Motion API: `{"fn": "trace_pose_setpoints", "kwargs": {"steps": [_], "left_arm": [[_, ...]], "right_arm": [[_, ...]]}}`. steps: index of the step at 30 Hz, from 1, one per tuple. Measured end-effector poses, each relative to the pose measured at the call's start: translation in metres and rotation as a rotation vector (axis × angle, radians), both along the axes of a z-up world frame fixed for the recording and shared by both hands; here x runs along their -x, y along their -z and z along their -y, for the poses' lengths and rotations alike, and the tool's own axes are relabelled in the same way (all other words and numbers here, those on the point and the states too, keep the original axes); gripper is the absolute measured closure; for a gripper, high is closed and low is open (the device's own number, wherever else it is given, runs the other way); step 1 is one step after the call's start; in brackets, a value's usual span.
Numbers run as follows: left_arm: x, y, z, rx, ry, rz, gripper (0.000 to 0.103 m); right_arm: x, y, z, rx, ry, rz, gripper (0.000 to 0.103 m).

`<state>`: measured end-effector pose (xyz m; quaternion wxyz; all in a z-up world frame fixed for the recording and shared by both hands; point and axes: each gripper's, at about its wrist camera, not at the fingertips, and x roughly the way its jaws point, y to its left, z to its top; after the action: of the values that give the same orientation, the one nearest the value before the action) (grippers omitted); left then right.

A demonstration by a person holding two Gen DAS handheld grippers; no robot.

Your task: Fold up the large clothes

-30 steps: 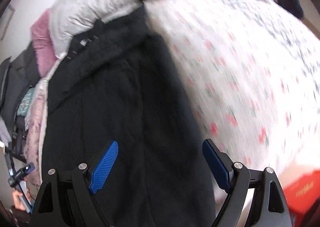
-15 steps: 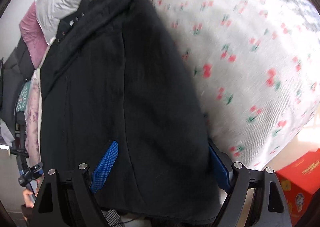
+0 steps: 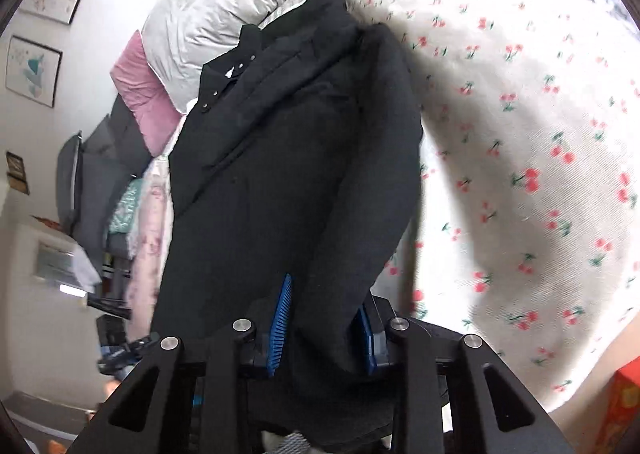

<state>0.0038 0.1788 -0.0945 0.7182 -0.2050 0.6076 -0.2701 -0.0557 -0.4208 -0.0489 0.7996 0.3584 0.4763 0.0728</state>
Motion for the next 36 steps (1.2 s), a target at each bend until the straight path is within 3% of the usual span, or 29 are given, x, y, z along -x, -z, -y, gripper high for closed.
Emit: {"fn": "trace_pose_setpoints", "kwargs": {"steps": [4, 6, 7, 8, 11, 14, 20, 23, 30, 33, 36], "left_arm": [[-0.003, 0.029, 0.008, -0.091, 0.027, -0.126, 0.047], [-0.002, 0.03, 0.011, -0.108, 0.033, -0.124, 0.048], [-0.001, 0.026, 0.013, -0.119, 0.039, -0.105, 0.063], [0.0, 0.021, 0.013, -0.118, 0.033, -0.086, 0.082], [0.0, -0.01, 0.011, 0.014, -0.005, 0.001, 0.086], [-0.002, -0.067, 0.011, 0.13, -0.042, 0.18, 0.088], [-0.006, -0.165, -0.002, 0.253, -0.12, 0.398, 0.089], [0.009, -0.195, -0.015, 0.3, -0.131, 0.477, 0.089], [0.077, -0.224, -0.062, 0.407, -0.128, 0.571, 0.089], [0.096, -0.231, -0.068, 0.383, -0.126, 0.58, 0.089], [0.082, -0.22, -0.063, 0.361, -0.129, 0.524, 0.088]], "right_arm": [[-0.001, 0.021, 0.003, 0.021, 0.009, -0.131, 0.07], [-0.002, 0.024, 0.004, 0.02, 0.006, -0.151, 0.071], [-0.001, 0.022, 0.004, 0.025, 0.004, -0.141, 0.073], [-0.001, 0.018, 0.002, 0.035, 0.001, -0.125, 0.08], [-0.003, -0.01, -0.006, 0.027, -0.021, 0.01, 0.085], [-0.003, -0.046, -0.004, -0.023, -0.004, 0.184, 0.087], [-0.002, -0.143, 0.006, -0.044, 0.071, 0.428, 0.087], [0.016, -0.175, 0.009, -0.049, 0.064, 0.513, 0.087], [0.089, -0.198, 0.01, -0.086, 0.035, 0.587, 0.088], [0.103, -0.202, 0.008, -0.066, 0.024, 0.569, 0.087], [0.086, -0.196, 0.0, -0.032, 0.008, 0.506, 0.087]]}}
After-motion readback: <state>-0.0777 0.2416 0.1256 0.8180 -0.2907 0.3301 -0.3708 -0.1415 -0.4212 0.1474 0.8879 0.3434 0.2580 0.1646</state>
